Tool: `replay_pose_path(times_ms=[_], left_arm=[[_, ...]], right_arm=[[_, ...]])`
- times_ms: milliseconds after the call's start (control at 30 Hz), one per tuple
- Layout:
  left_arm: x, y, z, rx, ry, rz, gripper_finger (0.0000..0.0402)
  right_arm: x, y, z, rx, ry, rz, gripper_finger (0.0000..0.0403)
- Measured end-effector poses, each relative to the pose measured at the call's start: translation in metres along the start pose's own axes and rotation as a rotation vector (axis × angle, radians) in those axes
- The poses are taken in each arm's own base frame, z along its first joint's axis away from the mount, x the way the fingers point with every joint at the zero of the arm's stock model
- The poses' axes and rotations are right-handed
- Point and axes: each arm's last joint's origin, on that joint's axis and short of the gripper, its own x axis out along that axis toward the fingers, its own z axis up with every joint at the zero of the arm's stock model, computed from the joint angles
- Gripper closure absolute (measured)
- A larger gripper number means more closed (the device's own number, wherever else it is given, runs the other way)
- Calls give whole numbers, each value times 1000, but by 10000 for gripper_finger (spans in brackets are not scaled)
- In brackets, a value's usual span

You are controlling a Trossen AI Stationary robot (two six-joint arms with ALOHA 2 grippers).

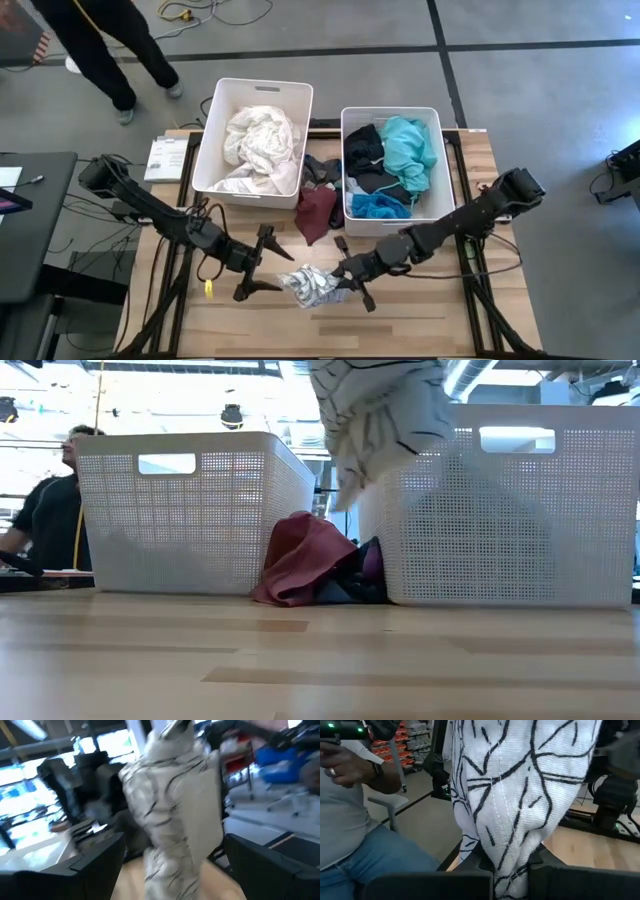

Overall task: Sort clothes
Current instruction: Put the white-black patterned shirt into the left white laundry bin

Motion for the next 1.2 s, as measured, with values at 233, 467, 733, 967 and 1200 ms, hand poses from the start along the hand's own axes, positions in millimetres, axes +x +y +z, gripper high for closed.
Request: replay_pose_path(times_ms=[233,467,733,967,1200], left_arm=[[3,4,10,-3,-50,2,67],[10,15,24,2,-97,9,66],[29,21,27,-8,-105,-80,66],[51,16,16,42,-34,-104,69],[50,15,17,50,-37,-119,103]], right_arm=[[2,-21,17,-30,-24,35,368],[3,-34,33,-65,-62,75,368],[13,-52,36,-75,-57,43,368],[35,-62,29,-84,-21,82,368],[32,-57,36,-70,-34,78,366]])
